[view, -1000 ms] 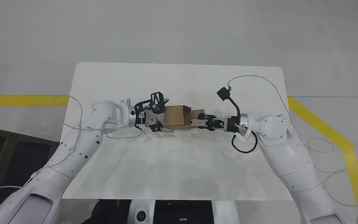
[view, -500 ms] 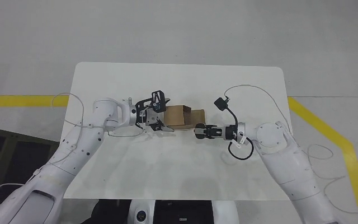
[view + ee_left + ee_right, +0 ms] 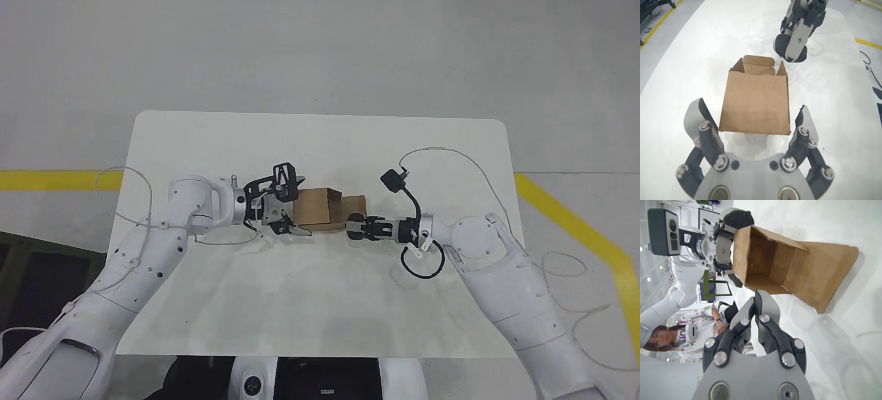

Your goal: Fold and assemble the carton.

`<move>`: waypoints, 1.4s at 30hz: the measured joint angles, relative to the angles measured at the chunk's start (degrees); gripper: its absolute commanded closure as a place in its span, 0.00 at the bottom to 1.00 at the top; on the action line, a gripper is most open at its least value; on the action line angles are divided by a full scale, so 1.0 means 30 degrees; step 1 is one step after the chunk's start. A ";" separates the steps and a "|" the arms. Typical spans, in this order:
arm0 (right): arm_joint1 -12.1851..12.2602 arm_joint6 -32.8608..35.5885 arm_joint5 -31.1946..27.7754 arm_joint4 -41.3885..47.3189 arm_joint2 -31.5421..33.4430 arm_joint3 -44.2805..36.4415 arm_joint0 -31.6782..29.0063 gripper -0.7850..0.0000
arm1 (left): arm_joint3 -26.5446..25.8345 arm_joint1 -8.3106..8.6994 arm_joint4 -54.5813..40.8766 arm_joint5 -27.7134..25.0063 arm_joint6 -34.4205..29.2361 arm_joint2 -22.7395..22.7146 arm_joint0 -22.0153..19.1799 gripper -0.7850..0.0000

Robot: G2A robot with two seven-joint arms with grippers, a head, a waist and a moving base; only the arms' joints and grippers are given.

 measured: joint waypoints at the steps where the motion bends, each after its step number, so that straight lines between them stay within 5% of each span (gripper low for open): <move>1: 0.0000 -0.0154 0.0051 -0.0026 -0.0006 -0.0064 -0.0098 1.00 | -0.0024 -0.0019 0.0022 0.0043 -0.0017 0.0012 0.0023 0.00; 12: -0.0123 -0.0908 0.0661 0.0115 -0.0509 0.0408 -0.0165 1.00 | -0.0146 -0.0175 0.0314 0.0370 -0.0182 0.0117 0.0237 0.00; 42: -0.2371 -0.0403 -0.2391 0.1819 -0.5323 0.6812 0.5068 1.00 | 0.0171 -0.0345 0.0468 -0.0569 -0.0996 -0.0231 0.0132 0.00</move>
